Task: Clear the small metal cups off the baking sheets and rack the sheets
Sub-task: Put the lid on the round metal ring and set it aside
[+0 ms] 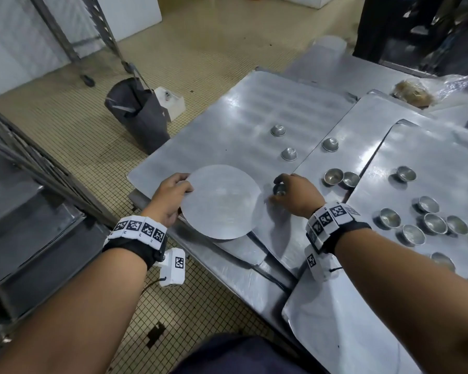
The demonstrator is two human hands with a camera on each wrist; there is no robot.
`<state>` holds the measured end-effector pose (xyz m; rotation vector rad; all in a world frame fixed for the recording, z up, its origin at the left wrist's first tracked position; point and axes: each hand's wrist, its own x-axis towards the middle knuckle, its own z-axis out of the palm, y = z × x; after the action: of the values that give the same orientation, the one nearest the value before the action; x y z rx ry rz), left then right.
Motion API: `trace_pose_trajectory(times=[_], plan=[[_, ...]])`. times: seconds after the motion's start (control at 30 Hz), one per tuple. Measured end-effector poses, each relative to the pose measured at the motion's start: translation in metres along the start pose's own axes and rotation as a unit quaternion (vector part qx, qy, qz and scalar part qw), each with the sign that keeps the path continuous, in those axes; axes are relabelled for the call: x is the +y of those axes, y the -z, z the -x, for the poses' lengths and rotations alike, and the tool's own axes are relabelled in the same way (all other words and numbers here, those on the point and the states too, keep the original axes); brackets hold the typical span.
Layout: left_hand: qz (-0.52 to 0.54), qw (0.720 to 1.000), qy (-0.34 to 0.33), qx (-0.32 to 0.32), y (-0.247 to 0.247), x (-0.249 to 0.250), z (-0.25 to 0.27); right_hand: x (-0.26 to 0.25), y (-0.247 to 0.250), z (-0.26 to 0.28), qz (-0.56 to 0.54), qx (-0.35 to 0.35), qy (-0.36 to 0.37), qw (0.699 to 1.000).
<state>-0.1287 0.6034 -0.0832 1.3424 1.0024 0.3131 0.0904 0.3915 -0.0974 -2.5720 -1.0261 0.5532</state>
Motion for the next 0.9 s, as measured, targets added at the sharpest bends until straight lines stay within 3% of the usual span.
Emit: trace_pose_trajectory(times=[0.2,0.37,0.57,0.67,0.73,0.9], plan=[[0.072,0.997,-0.023,0.019,0.01,0.009,0.006,-0.019,0.002,0.014,-0.056,0.099,0.026,0.993],[0.093,0.994,-0.06,0.007,0.012,0.021,0.015,-0.045,0.011,0.017,-0.161,0.072,0.036,0.984],[0.037,0.991,-0.125,0.011,0.018,0.031,0.024,-0.054,0.025,0.024,-0.455,0.063,0.004,0.888],[0.017,0.986,-0.161,0.036,0.017,0.035,0.024,-0.059,0.037,0.035,-0.52,0.08,0.014,0.85],[0.018,0.984,-0.17,0.042,0.011,0.039,0.024,-0.057,0.044,0.043,-0.533,0.094,0.012,0.841],[0.045,0.988,-0.151,-0.006,-0.011,0.048,0.03,-0.038,0.057,0.067,-0.558,0.152,-0.024,0.815]])
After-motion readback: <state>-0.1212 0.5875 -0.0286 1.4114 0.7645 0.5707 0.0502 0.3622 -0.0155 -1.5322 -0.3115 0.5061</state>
